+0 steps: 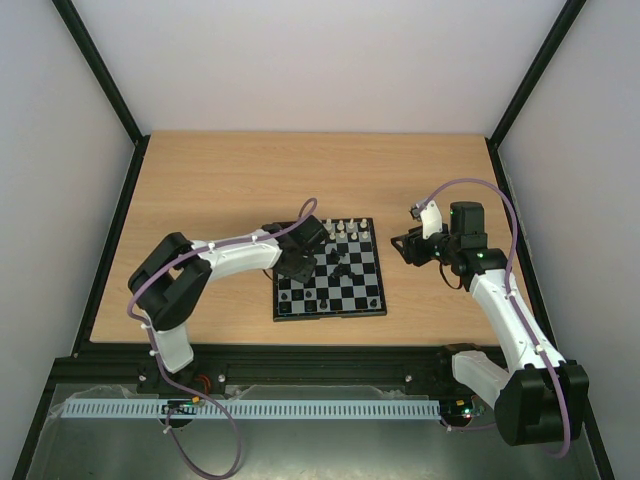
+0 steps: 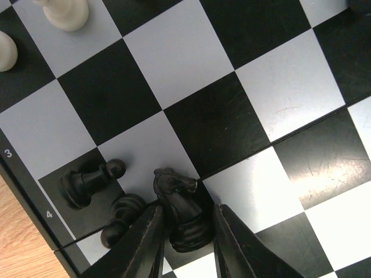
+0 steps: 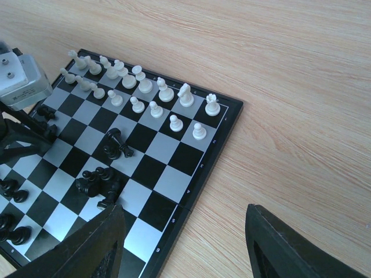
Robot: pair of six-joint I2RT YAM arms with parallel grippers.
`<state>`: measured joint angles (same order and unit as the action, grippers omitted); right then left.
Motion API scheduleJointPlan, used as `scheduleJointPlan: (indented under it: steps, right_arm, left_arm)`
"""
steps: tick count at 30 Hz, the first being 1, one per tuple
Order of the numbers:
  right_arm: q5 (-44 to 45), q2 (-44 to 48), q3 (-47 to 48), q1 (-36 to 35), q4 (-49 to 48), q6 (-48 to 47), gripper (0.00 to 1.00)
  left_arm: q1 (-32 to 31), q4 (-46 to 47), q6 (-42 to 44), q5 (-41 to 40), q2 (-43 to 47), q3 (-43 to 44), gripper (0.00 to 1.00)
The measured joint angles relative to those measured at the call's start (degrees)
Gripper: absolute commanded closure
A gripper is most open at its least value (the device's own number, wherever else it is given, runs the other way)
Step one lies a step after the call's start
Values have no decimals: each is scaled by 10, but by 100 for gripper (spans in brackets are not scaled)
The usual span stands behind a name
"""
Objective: Set up the chess pieces on the board
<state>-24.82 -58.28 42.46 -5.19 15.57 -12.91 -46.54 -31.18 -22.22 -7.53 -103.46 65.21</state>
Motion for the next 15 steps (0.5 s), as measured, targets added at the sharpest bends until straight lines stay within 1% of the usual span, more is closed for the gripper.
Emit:
scheduleJointPlan:
  steps: [15]
  right_arm:
    - [-1, 0, 0, 0, 0, 1, 41]
  left_arm:
    - [1, 18, 10, 3, -2, -1, 88]
